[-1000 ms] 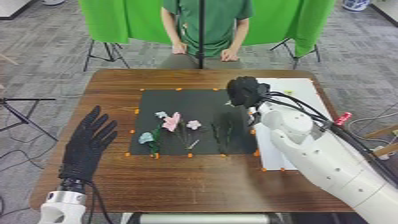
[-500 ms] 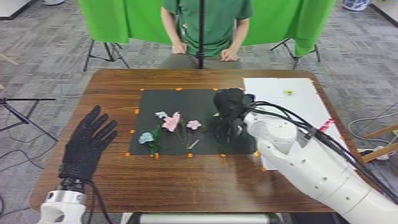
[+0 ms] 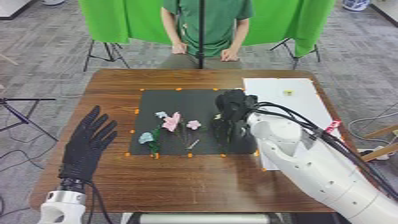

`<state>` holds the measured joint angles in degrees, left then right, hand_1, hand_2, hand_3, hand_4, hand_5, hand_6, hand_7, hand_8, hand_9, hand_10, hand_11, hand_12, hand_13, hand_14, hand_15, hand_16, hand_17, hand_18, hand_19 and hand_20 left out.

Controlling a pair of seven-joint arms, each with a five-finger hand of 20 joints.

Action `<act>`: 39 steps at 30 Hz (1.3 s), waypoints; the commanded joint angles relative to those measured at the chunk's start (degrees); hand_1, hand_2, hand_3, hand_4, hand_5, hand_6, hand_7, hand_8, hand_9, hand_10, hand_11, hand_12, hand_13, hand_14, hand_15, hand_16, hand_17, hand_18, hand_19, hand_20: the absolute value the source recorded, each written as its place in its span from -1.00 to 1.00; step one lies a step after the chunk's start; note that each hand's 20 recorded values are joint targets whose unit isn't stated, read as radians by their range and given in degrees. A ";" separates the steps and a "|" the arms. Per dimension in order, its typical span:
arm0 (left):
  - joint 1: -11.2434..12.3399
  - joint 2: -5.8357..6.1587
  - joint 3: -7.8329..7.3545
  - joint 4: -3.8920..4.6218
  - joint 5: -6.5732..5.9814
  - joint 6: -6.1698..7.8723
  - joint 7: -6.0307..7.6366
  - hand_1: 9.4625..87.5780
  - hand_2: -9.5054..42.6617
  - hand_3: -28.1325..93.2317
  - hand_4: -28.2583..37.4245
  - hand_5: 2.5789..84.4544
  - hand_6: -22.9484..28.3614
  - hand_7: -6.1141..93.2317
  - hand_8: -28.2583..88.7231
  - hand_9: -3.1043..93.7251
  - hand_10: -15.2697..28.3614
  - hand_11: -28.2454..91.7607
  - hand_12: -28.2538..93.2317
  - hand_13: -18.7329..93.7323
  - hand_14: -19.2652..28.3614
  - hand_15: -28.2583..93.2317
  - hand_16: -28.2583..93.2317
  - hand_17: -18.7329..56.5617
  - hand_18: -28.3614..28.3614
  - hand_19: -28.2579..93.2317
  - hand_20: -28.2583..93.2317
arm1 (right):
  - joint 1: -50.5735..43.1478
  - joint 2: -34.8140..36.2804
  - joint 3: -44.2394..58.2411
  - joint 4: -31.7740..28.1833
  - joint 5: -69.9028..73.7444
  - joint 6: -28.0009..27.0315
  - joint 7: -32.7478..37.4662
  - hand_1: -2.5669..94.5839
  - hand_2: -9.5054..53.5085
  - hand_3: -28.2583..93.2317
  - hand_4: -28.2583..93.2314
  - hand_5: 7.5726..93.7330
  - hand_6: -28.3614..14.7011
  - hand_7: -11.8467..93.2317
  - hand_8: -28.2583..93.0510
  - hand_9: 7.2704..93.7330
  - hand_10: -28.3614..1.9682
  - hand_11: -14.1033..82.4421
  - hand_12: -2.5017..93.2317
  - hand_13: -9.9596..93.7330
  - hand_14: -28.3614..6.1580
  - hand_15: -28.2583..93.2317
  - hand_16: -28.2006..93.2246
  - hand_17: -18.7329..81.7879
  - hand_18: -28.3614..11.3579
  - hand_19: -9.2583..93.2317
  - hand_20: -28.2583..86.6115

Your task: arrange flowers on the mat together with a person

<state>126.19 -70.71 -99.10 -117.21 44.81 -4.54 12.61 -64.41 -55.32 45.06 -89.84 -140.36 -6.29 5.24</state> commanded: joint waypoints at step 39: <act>0.40 -2.48 0.82 0.79 0.78 -0.99 0.24 -0.52 -0.82 0.58 -0.96 -0.46 -0.01 -0.49 -0.70 -0.58 0.14 -0.24 -0.28 -0.37 0.30 -0.29 -0.42 -0.80 0.72 0.10 -0.41 | -61.17 -8.72 60.20 -37.70 76.37 2.99 -5.79 -0.64 -0.78 0.85 -0.93 -0.45 0.04 -0.56 -0.66 -0.44 0.10 -0.57 -0.44 -0.28 -0.08 -0.44 0.09 -0.59 -0.69 -0.06 -0.11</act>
<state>127.28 -72.81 -99.26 -117.37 45.26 -4.69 13.27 -126.66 -62.16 106.34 -128.44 -61.43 -1.36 -0.69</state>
